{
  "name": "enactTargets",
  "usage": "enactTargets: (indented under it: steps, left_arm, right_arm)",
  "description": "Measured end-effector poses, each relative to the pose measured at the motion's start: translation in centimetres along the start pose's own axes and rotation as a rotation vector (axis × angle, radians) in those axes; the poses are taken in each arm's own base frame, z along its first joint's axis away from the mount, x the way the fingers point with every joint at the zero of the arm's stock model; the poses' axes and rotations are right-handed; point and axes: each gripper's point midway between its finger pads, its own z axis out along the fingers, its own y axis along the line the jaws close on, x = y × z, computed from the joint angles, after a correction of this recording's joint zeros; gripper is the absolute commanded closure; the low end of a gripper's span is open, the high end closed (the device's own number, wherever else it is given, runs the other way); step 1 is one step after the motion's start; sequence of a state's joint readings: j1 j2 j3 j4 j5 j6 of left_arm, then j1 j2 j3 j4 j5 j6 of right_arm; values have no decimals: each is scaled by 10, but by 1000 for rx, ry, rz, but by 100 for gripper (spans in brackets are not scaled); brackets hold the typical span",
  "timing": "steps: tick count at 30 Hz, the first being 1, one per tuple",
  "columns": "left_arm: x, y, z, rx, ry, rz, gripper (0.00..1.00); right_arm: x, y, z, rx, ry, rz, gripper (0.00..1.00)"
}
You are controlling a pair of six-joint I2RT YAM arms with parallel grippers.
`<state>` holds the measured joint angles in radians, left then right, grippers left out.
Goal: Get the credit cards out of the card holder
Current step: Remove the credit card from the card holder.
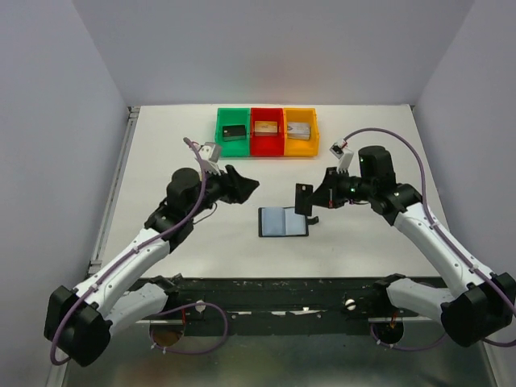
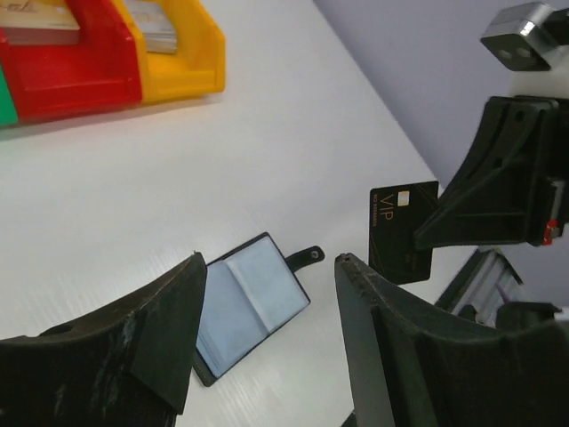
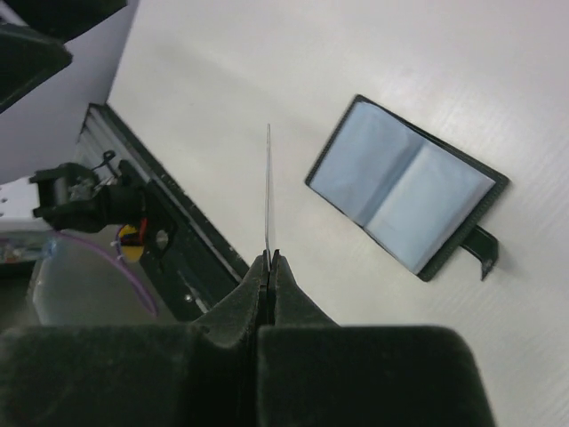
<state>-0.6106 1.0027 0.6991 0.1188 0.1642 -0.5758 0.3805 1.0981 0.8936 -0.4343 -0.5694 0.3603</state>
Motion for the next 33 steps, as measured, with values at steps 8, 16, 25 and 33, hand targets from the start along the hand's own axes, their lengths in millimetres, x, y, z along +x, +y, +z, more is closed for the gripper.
enactTargets:
  steps: [8, 16, 25, 33]
  left_arm:
    - [-51, -46, -29, 453, 2, 12, 28]
    - [-30, -131, -64, 873, 199, 134, 32]
    - [3, -146, -62, 916, 343, 198, 39]
    - [28, -131, -55, 871, 438, 171, 38]
  right_arm:
    - [10, 78, -20, -336, 128, -125, 100]
    - [16, 120, -47, -424, 199, -272, 100]
    - [37, 115, -36, -381, 317, -288, 100]
    - [35, 123, -40, -380, 324, -340, 100]
